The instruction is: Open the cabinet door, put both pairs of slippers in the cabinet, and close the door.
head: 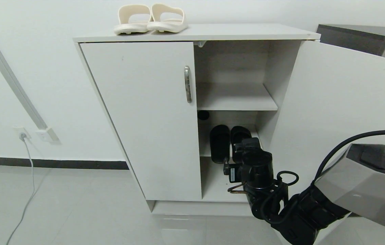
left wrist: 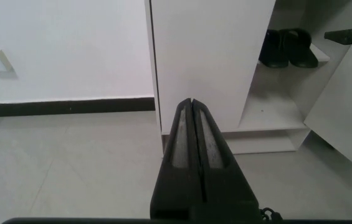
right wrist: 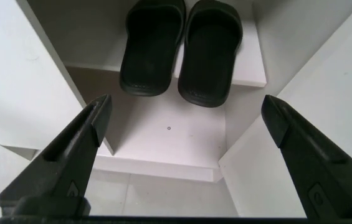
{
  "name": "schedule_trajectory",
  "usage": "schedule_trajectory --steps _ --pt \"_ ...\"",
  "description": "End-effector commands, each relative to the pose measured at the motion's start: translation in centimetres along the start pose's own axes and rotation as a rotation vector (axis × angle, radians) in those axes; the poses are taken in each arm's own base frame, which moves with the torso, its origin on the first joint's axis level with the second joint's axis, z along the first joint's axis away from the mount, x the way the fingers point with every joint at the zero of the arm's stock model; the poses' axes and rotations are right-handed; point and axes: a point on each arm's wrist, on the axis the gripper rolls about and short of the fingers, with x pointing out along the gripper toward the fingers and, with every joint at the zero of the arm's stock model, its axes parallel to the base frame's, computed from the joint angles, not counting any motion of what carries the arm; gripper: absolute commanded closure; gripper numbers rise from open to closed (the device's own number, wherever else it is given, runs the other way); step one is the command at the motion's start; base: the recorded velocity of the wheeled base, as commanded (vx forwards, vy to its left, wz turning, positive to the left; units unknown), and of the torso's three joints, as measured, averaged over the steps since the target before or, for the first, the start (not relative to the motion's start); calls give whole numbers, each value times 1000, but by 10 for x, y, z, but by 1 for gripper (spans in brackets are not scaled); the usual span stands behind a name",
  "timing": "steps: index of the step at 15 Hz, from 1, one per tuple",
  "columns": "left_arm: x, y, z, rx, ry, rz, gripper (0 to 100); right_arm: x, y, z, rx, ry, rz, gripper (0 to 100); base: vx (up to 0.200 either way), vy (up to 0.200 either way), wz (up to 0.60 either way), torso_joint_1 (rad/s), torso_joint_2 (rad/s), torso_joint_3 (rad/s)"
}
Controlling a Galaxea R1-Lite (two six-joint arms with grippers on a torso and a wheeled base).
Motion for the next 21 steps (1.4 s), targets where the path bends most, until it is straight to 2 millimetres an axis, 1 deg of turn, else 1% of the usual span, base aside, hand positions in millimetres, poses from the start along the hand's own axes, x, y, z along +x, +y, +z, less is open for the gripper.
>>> schedule_trajectory --steps 1,8,21 --pt "0 0 0 -1 2 -1 100 1 1 -2 -3 4 0 0 0 0 0 0 0 0" --pt "0 0 0 -1 2 -1 100 1 1 -3 -5 5 0 0 0 0 0 0 0 0" --pt "0 0 0 -1 2 -1 100 2 1 -6 -15 12 -4 0 0 200 0 0 3 2"
